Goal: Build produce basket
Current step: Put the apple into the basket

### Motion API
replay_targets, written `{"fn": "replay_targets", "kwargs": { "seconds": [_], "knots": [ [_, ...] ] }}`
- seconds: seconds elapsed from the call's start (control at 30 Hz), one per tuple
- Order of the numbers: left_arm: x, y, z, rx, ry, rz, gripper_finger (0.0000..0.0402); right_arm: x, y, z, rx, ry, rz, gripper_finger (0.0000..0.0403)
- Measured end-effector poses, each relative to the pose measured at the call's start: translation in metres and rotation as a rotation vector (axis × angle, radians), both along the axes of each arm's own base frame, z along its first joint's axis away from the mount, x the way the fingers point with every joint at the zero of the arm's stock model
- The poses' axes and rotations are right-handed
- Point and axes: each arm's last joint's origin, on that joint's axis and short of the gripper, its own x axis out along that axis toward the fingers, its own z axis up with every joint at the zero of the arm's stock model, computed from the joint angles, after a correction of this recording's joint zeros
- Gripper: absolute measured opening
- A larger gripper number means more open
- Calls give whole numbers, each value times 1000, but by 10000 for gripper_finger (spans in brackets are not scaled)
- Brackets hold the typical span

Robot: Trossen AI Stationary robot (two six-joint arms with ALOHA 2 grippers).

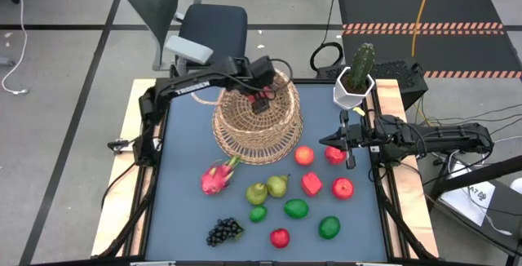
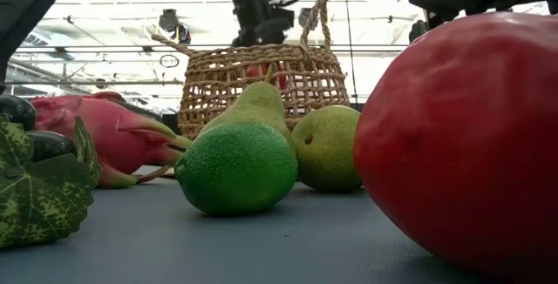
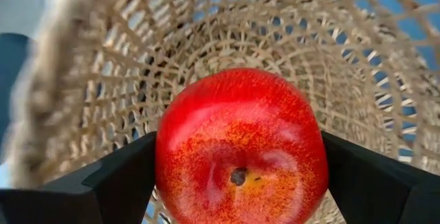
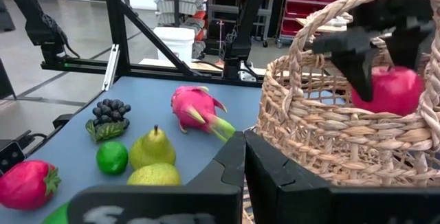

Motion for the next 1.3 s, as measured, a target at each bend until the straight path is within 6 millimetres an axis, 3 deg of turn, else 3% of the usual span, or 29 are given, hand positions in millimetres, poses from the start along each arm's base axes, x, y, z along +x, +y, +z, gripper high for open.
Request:
{"fn": "replay_targets", "kwargs": {
  "seconds": [0.2, 0.47, 0.97, 1.3],
  "knots": [
    [11, 1, -20, -16, 44, 7, 367, 0, 0, 0, 0, 0, 0, 0],
    [18, 3, -31, -9, 22, 18, 367, 0, 0, 0, 0, -2, 0, 0],
    [13, 1, -81, -46, 118, 27, 367, 0, 0, 0, 15, -1, -2, 0],
    [11, 1, -104, -51, 118, 24, 367, 0, 0, 0, 15, -1, -2, 0]
  ]
}}
